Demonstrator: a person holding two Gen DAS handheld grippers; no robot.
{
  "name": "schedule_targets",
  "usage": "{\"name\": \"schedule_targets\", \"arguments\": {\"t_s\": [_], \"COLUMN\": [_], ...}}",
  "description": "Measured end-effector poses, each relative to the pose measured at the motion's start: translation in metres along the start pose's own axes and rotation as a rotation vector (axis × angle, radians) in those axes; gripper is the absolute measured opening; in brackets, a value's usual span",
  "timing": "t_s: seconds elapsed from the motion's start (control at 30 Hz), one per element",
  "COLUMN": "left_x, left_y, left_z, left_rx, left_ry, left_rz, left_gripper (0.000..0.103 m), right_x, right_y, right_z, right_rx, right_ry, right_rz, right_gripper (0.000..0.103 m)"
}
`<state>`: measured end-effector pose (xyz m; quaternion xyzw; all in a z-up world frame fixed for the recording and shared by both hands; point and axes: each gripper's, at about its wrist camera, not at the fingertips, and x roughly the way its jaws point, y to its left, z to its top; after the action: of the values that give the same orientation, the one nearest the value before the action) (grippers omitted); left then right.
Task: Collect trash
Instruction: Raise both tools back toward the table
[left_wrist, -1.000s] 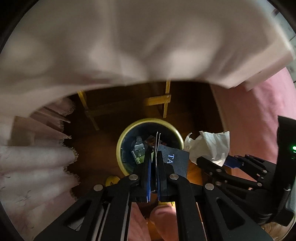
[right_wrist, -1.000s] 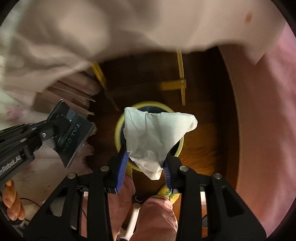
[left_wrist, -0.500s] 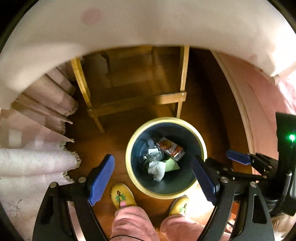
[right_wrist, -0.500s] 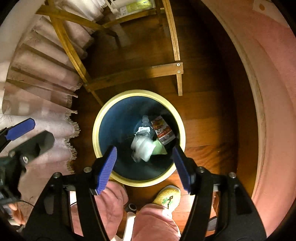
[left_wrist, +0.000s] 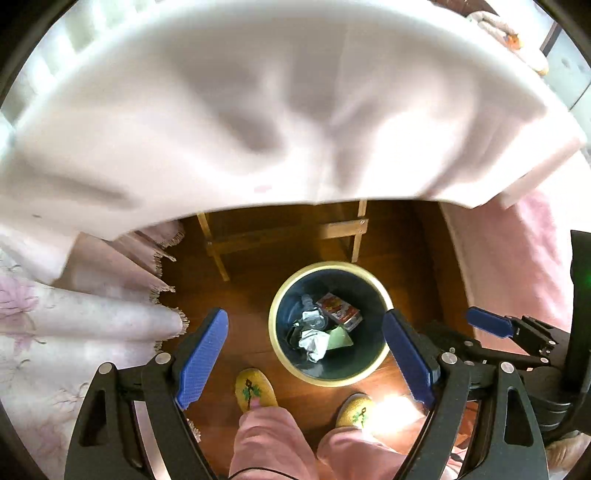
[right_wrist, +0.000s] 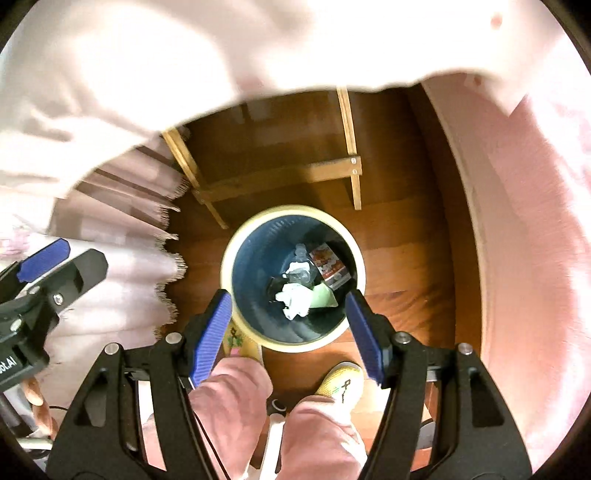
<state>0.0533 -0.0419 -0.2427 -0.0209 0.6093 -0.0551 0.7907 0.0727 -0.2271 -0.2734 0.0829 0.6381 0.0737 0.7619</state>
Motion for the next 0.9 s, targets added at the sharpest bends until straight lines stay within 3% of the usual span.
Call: {"name": "schedule_targets", "arguments": {"t_s": [0.47,0.67,0.9], "left_x": [-0.16,-0.236,-0.309], "left_y": [-0.022,-0.036,-0.05], "left_z": [0.018,0.032,0.065], "left_rx": [0.039,0.084,0.096], "left_ry": [-0.108,-0.187,-0.296], "left_rz": [-0.005,0.021,0.064], "left_gripper": [0.092,0.092,0.092], "right_x": [-0.145,-0.213,-0.298], "right_y": [0.041,0.054,0.065], "right_z": [-0.001,0.005,0.031], "right_rx": [-0.068,-0.12,-0.173], "right_ry": [-0.059,-0.149,-0.324], "right_rz": [0.044,0.072,0.113], "right_gripper": [0.061,0.061,0.061]}}
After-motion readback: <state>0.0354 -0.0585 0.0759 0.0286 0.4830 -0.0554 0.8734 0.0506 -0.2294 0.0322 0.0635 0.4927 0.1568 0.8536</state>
